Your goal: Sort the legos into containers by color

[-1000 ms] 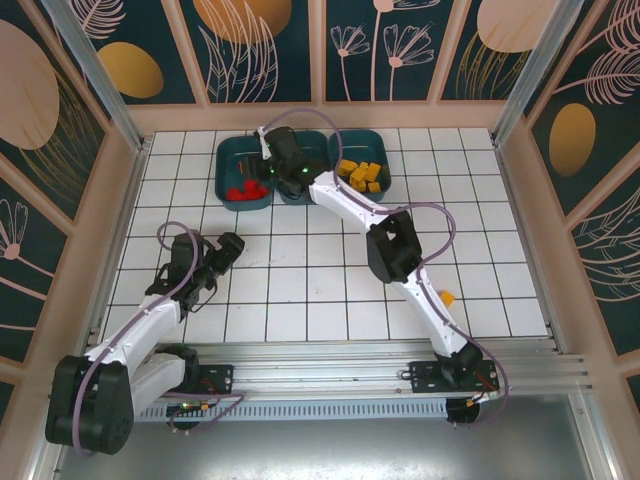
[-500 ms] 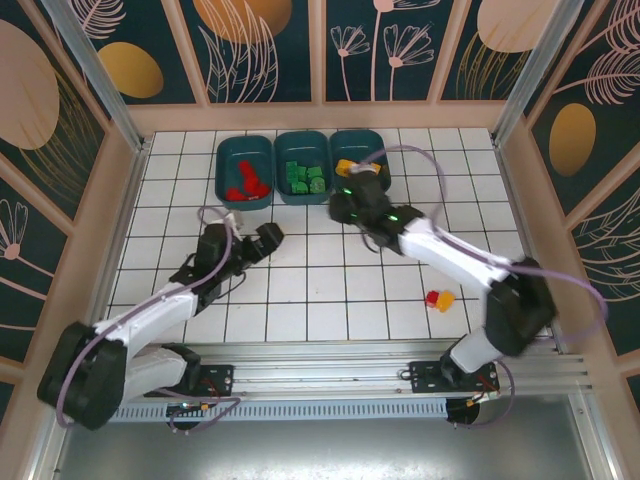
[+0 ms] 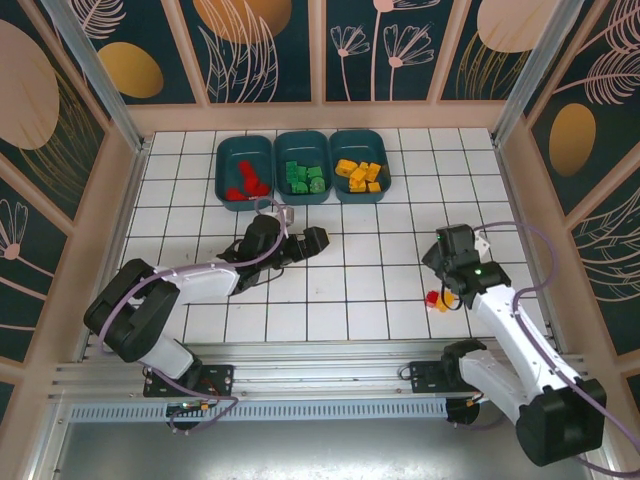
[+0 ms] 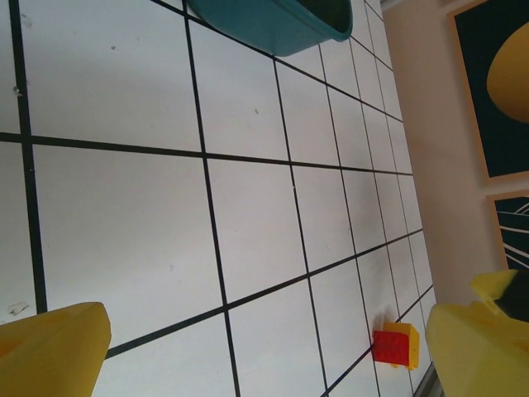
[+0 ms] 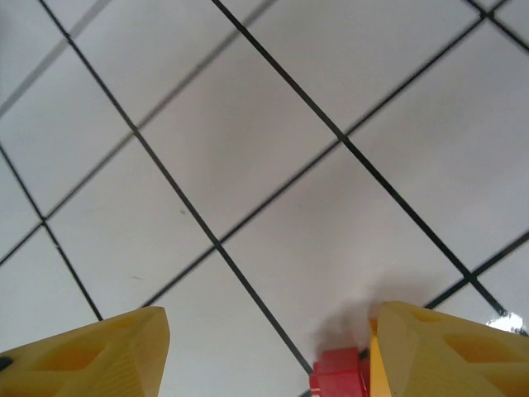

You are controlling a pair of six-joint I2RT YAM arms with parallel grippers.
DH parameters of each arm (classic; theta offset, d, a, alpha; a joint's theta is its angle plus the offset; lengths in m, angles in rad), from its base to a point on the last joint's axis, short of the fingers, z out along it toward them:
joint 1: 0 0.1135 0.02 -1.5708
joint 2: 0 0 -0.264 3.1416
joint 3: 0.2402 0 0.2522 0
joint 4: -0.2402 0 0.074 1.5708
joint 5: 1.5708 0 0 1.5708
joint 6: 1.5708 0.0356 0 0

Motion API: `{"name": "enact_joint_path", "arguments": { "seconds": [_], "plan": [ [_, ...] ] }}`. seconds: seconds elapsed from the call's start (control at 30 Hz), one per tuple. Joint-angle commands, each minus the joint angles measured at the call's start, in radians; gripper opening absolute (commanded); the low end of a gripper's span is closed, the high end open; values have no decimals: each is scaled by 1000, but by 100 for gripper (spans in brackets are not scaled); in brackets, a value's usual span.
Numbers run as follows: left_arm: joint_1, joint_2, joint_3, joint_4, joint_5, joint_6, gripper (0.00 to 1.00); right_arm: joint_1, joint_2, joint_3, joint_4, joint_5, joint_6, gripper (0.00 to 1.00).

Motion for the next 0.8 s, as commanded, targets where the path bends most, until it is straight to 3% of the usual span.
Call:
{"name": "enact_joint_path", "arguments": {
  "seconds": [0.0, 0.3, 0.53, 0.77],
  "plan": [
    [-1, -10, 21, -2, -12, 42, 98, -16, 58, -19, -10, -122, 38, 68],
    [-1, 3, 20, -5, -33, 40, 98, -1, 86, -130, 69, -274, 60, 67],
    [-1, 23, 22, 0, -39, 37, 99, 28, 91, -148, 126, -309, 50, 65],
    [0, 32, 22, 1, -37, 32, 98, 70, 200, -127, 230, -395, 29, 64]
  ]
}}
